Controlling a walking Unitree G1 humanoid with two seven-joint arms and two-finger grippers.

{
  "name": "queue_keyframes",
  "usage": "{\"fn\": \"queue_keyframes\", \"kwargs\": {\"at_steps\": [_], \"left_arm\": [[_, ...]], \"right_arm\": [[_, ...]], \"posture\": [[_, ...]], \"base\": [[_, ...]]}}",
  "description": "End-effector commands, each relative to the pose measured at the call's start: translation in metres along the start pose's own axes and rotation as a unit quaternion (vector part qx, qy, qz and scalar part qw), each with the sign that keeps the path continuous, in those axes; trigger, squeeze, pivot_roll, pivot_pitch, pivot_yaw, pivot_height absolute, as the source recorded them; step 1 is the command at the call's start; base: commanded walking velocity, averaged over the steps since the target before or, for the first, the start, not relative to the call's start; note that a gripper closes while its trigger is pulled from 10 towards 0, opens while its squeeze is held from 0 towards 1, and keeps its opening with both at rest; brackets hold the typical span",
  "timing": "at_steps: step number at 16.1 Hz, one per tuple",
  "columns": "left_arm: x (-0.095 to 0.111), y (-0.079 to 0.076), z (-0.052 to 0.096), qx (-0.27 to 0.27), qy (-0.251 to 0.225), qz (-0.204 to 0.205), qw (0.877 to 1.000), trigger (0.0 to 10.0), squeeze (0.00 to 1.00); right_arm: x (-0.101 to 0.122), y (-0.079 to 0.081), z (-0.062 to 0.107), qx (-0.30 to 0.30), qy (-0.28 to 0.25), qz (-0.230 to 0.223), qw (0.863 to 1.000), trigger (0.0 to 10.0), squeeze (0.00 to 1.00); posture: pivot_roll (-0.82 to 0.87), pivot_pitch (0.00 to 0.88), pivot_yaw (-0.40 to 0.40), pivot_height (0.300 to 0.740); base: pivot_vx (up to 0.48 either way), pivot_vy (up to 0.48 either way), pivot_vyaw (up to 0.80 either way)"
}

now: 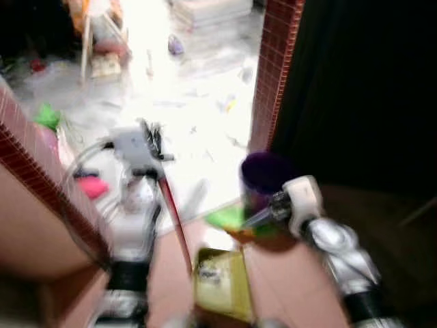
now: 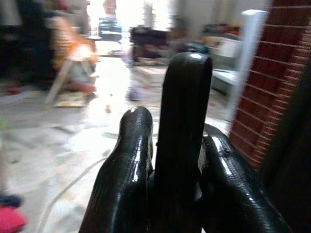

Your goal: Sweep floor

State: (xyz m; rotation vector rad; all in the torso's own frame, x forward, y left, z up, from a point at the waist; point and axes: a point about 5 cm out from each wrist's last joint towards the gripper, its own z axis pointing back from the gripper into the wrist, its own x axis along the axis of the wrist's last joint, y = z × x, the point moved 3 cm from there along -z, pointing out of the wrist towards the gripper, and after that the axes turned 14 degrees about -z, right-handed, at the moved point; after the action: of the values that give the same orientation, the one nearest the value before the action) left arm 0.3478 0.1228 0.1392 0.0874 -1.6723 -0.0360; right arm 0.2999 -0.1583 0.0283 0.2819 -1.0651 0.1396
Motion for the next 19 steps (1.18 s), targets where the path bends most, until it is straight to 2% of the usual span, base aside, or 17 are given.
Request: {"fn": "queue_keyframes", "kwargs": {"at_steps": [1, 4, 5, 8, 10, 11, 12, 13, 14, 15, 17, 19], "left_arm": [[0.012, 0.004, -0.002, 0.004, -0.025, 0.0, 1.0, 10.0, 0.0], [0.011, 0.002, -0.001, -0.001, -0.026, -0.002, 1.0, 10.0, 0.0], [0.011, 0.004, 0.001, -0.002, -0.032, -0.01, 0.999, 10.0, 0.0], [0.007, 0.009, 0.006, 0.003, -0.03, -0.024, 0.999, 10.0, 0.0], [0.005, 0.012, 0.008, 0.008, -0.029, -0.028, 0.999, 10.0, 0.0], [0.003, 0.013, 0.009, 0.009, -0.027, -0.03, 0.999, 10.0, 0.0], [0.002, 0.013, 0.01, 0.008, -0.025, -0.032, 0.999, 10.0, 0.0], [0.001, 0.011, 0.011, 0.006, -0.025, -0.033, 0.999, 10.0, 0.0], [0.001, 0.011, 0.012, 0.004, -0.025, -0.038, 0.999, 10.0, 0.0], [0.001, 0.011, 0.013, 0.003, -0.025, -0.039, 0.999, 10.0, 0.0], [0.0, 0.012, 0.015, 0.001, -0.024, -0.044, 0.999, 10.0, 0.0], [0.002, 0.011, 0.016, -0.002, -0.027, -0.044, 0.999, 10.0, 0.0]], "right_arm": [[-0.048, 0.007, 0.002, 0.008, 0.102, -0.037, 0.994, 10.0, 0.0], [-0.049, 0.001, 0.003, -0.014, 0.109, -0.021, 0.994, 10.0, 0.0], [-0.049, -0.007, 0.007, -0.04, 0.107, -0.013, 0.993, 10.0, 0.0], [-0.05, -0.029, 0.032, -0.128, 0.086, -0.055, 0.986, 10.0, 0.0], [-0.043, -0.036, 0.047, -0.159, 0.035, -0.117, 0.98, 10.0, 0.0], [-0.035, -0.037, 0.055, -0.158, -0.017, -0.139, 0.977, 10.0, 0.0], [-0.031, -0.037, 0.068, -0.167, -0.054, -0.141, 0.974, 10.0, 0.0], [-0.022, -0.034, 0.08, -0.165, -0.098, -0.14, 0.971, 10.0, 0.0], [-0.007, -0.029, 0.092, -0.154, -0.136, -0.113, 0.972, 10.0, 0.0], [-0.003, -0.027, 0.094, -0.151, -0.143, -0.107, 0.972, 10.0, 0.0], [0.017, -0.021, 0.113, -0.127, -0.171, -0.077, 0.974, 10.0, 0.0], [0.026, -0.015, 0.125, -0.122, -0.191, -0.045, 0.973, 10.0, 0.0]], "posture": [[-0.13, 0.0, 0.077, 0.74], [-0.13, 0.0, 0.076, 0.74], [-0.13, 0.0, 0.076, 0.74], [-0.13, 0.0, 0.07, 0.74], [-0.13, 0.0, 0.071, 0.74], [-0.14, 0.0, 0.072, 0.74], [-0.15, 0.0, 0.075, 0.74], [-0.15, 0.0, 0.079, 0.74], [-0.16, 0.0, 0.085, 0.74], [-0.16, 0.0, 0.085, 0.74], [-0.17, 0.0, 0.104, 0.74], [-0.17, 0.0, 0.106, 0.74]], "base": [[0.0, 0.48, 0.0], [0.0, 0.48, 0.0], [0.0, 0.0, 0.0], [0.0, 0.0, 0.0], [0.0, 0.0, 0.0], [0.0, 0.0, 0.0], [0.0, 0.0, 0.0], [0.0, 0.0, 0.0], [0.0, 0.0, 0.0], [0.0, 0.0, 0.0], [0.0, 0.0, 0.0], [0.0, 0.0, 0.0]]}}
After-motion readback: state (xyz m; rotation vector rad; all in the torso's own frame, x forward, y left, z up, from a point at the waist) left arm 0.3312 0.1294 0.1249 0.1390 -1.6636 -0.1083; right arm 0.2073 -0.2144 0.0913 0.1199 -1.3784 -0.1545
